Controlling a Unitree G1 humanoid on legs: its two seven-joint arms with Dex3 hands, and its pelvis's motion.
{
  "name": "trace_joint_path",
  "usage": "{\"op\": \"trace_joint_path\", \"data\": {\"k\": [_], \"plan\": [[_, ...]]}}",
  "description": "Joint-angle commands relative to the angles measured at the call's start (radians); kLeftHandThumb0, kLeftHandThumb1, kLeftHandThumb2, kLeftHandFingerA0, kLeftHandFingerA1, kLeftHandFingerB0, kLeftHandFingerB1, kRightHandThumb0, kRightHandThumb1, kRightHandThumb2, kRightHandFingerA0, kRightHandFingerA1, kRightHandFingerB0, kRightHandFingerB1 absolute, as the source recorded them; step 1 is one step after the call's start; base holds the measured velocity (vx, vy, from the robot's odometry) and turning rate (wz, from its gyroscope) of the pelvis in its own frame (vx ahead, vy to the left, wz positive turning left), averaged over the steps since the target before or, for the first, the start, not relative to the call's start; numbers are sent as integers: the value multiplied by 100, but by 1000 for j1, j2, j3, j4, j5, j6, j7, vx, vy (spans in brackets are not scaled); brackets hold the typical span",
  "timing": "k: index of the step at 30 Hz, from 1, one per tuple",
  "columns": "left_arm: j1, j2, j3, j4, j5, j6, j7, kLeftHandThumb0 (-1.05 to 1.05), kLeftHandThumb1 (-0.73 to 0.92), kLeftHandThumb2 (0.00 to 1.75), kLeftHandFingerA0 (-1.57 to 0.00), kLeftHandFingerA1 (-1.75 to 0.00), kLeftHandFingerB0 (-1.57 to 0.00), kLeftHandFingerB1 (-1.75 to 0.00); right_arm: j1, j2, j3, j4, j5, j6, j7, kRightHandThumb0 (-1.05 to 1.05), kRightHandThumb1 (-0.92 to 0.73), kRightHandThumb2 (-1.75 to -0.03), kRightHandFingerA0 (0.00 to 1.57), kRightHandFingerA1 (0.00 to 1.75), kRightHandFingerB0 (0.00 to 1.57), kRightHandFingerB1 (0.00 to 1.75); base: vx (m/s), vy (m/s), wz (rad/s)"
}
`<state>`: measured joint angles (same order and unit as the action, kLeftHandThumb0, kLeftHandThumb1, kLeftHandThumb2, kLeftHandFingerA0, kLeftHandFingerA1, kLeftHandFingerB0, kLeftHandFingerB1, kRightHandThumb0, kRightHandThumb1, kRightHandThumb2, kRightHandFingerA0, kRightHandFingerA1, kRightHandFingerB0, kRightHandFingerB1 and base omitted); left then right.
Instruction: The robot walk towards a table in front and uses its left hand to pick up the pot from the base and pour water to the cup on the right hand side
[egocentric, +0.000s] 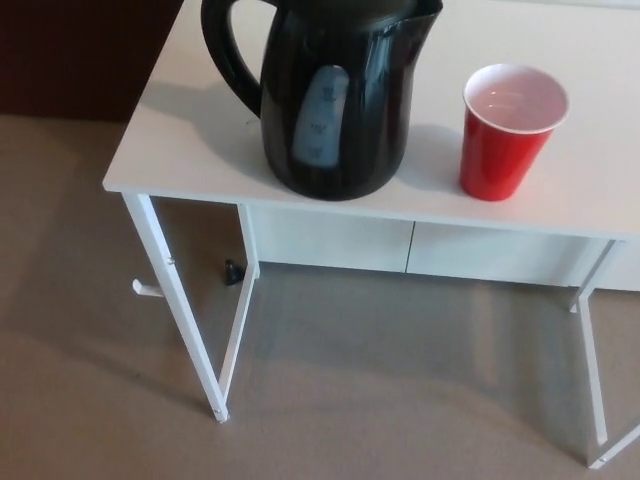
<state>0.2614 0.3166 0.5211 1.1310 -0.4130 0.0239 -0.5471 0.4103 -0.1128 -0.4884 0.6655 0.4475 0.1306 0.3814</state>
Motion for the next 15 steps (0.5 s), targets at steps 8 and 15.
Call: {"op": "trace_joint_path", "data": {"k": [8, 15], "plan": [[-6, 4, 17, -7, -10, -10, 3, 2, 41, 88, -17, -51, -21, -51, -11, -2, -6, -15, 4, 12, -19, -21, -71, -66, 26, 42, 8, 18, 59, -22, -1], [-5, 4, 24, -6, -12, -3, 5, 1, 41, 87, -16, -51, -21, -51, -31, -6, -5, 19, -3, -5, -18, -22, -68, -65, 24, 41, 8, 20, 0, 0, 0]]}}
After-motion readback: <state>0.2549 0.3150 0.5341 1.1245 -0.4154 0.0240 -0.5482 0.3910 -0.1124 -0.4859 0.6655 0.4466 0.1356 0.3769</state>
